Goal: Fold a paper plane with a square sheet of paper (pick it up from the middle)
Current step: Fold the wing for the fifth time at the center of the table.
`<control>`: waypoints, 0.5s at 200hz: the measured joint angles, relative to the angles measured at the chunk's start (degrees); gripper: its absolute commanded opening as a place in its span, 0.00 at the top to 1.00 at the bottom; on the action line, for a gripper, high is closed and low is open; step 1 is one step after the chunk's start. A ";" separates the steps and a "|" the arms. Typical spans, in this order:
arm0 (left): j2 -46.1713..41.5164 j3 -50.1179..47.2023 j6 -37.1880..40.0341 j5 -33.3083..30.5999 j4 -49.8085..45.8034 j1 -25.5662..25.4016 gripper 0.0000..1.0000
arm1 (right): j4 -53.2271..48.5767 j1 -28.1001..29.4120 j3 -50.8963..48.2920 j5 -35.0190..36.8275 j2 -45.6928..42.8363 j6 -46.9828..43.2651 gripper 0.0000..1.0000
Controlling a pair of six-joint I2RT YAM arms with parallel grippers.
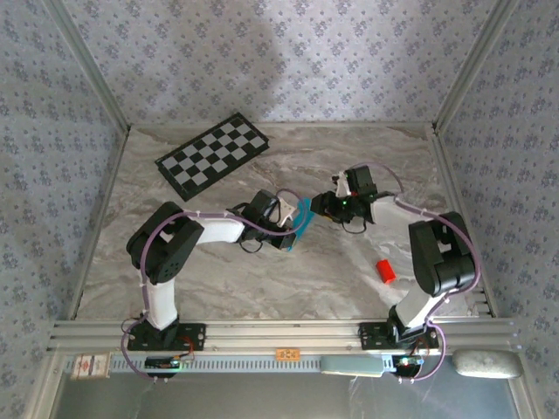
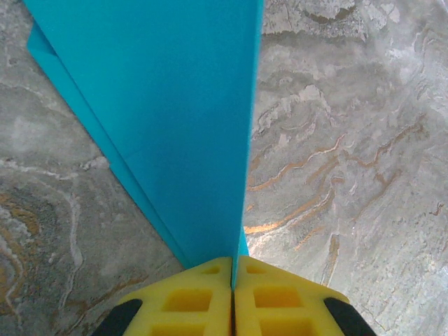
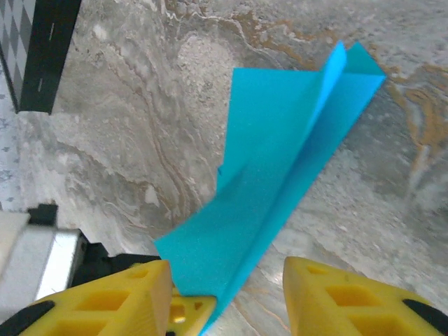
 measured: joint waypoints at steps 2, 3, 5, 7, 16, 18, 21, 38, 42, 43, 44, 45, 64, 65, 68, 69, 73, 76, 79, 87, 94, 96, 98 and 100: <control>0.00 -0.02 0.00 0.00 0.00 0.00 0.92 | 0.11 0.00 -0.22 0.11 -0.22 -0.02 0.51; 0.00 -0.02 0.00 0.00 0.00 0.00 0.92 | 0.20 0.00 -0.46 0.20 -0.39 -0.09 0.51; 0.00 0.00 0.04 0.00 0.00 0.00 0.92 | 0.24 0.00 -0.76 0.31 -0.63 -0.20 0.51; 0.00 -0.02 0.11 0.00 0.00 0.00 0.92 | 0.31 0.00 -1.01 0.48 -0.83 -0.20 0.51; 0.00 -0.02 0.31 -0.02 0.00 0.00 0.92 | 0.44 0.00 -1.86 1.05 -1.42 -0.48 0.51; 0.00 -0.02 0.37 -0.02 0.00 0.00 0.92 | 0.50 0.00 -2.01 1.11 -1.49 -0.59 0.51; 0.00 -0.02 0.42 -0.04 0.00 0.00 0.92 | 0.63 0.00 -2.16 1.20 -1.53 -0.61 0.51; -0.17 -0.02 1.09 -0.46 -0.31 0.00 0.92 | 0.90 0.00 -2.78 1.44 -1.53 -0.61 0.50; -0.33 -0.02 1.40 -0.68 -0.44 -0.02 0.92 | 0.94 0.00 -2.84 1.42 -1.53 -0.46 0.49; -0.37 -0.04 1.46 -0.76 -0.52 -0.04 0.92 | 0.94 0.00 -2.84 1.42 -1.53 -0.46 0.49; -0.39 -0.04 1.51 -0.83 -0.59 -0.04 0.92 | 0.94 0.00 -2.84 1.42 -1.53 -0.42 0.48; -0.44 -0.04 1.55 -0.87 -0.61 -0.04 0.92 | 0.94 0.00 -2.84 1.42 -1.53 -0.37 0.48; -1.99 -0.61 3.04 -2.93 -2.27 -0.24 0.93 | 1.33 0.00 -2.82 1.33 -1.55 1.86 0.43; -2.12 -0.66 3.15 -3.08 -2.49 -0.28 0.93 | 1.33 0.00 -2.82 1.29 -1.55 1.99 0.42; -2.43 -0.72 3.45 -3.56 -2.80 -0.28 0.93 | 1.38 0.00 -2.80 1.18 -1.55 2.91 0.41; -2.51 -0.79 3.56 -3.74 -2.93 -0.28 0.93 | 1.38 0.00 -2.80 1.16 -1.55 3.06 0.41; -2.89 -0.92 3.89 -4.20 -3.21 -0.35 0.93 | 1.33 0.00 -2.78 1.03 -1.55 4.07 0.39; -3.15 -0.98 4.15 -4.76 -3.50 -0.44 0.93 | 1.27 0.00 -2.73 1.01 -1.55 4.44 0.38; -3.52 -1.01 4.59 -5.38 -3.93 -0.57 0.93 | 1.25 0.00 -2.71 0.94 -1.55 5.18 0.37; -4.17 -1.07 5.57 -6.64 -4.70 -0.96 0.93 | 0.98 0.00 -2.45 0.92 -1.55 7.26 0.35; -4.76 -1.07 6.56 -8.13 -5.55 -1.51 0.93 | 0.44 0.02 -1.99 0.94 -1.55 8.98 0.34; -4.90 -1.07 6.69 -8.46 -5.62 -1.60 0.93 | 0.15 0.09 -1.81 0.96 -1.55 9.22 0.34; -5.09 -1.07 6.93 -8.76 -5.90 -1.79 0.94 | 0.00 0.13 -1.64 0.94 -1.55 9.64 0.33; -5.29 -1.07 7.30 -9.18 -6.14 -2.01 0.94 | -0.15 0.15 -1.53 0.96 -1.55 10.10 0.33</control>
